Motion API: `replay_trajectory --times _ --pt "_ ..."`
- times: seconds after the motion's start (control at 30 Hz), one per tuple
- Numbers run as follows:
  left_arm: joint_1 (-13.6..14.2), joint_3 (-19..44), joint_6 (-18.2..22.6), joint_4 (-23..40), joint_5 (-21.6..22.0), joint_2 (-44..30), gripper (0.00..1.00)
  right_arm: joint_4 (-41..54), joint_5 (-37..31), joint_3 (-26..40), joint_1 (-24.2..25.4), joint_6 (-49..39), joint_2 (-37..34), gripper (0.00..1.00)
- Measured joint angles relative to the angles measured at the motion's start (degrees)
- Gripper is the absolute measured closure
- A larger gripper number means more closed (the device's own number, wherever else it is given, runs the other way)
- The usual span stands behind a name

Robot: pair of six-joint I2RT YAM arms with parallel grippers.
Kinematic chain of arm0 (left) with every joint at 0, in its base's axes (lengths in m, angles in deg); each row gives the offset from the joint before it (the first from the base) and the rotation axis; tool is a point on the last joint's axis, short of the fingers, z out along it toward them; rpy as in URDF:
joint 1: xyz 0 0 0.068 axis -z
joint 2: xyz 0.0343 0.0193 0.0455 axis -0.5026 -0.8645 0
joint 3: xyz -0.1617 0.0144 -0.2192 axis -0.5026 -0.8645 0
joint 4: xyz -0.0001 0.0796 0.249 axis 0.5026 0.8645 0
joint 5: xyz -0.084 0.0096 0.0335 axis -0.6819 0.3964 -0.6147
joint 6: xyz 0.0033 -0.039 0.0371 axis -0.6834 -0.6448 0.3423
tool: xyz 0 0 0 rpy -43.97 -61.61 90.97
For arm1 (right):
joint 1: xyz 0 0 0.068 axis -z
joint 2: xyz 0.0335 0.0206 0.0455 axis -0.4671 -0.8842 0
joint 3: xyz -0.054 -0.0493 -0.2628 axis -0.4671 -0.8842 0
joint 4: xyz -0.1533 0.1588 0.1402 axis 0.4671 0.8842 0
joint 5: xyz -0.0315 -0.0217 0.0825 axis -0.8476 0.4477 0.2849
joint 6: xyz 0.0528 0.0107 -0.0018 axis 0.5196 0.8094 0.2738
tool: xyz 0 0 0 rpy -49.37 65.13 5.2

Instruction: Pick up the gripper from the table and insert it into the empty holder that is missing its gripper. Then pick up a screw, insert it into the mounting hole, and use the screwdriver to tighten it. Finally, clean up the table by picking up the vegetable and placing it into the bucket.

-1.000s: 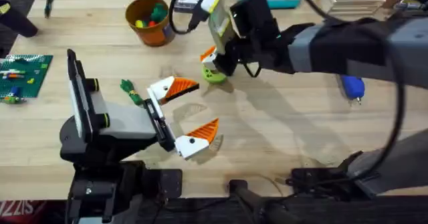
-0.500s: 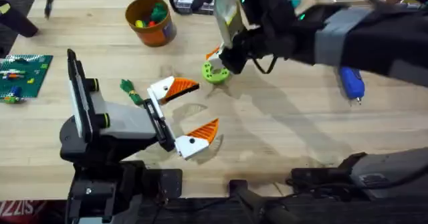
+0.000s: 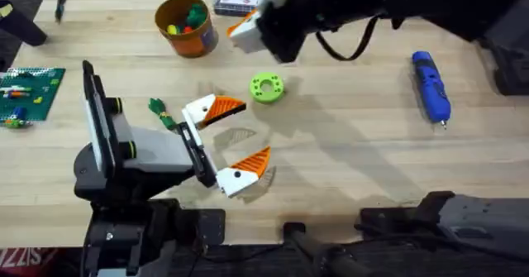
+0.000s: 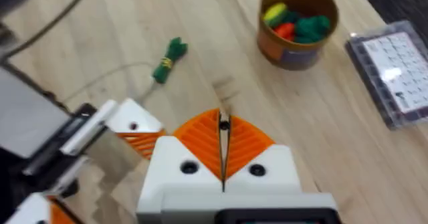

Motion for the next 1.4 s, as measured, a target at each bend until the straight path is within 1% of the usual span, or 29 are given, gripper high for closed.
replay_trajectory --times 0.23,0.4,0.87,1.1,1.4 --pt "0.0 0.0 0.95 0.0 0.0 0.0 0.016 1.09 0.04 1.65 -7.57 3.35 0.0 0.996" --pt "0.0 0.0 1.04 0.0 0.0 0.0 0.015 1.22 0.04 1.65 -10.37 5.84 0.0 0.996" --pt "0.0 0.0 1.06 0.0 0.0 0.0 0.015 4.48 0.02 1.65 -13.28 8.72 -0.02 0.996" --pt "0.0 0.0 1.06 0.0 0.0 0.0 0.015 4.43 0.02 1.67 -13.33 8.92 -0.35 0.996" --pt "0.0 0.0 1.06 0.0 0.01 0.0 0.016 4.48 0.01 1.67 -13.49 8.92 -2.81 0.996"
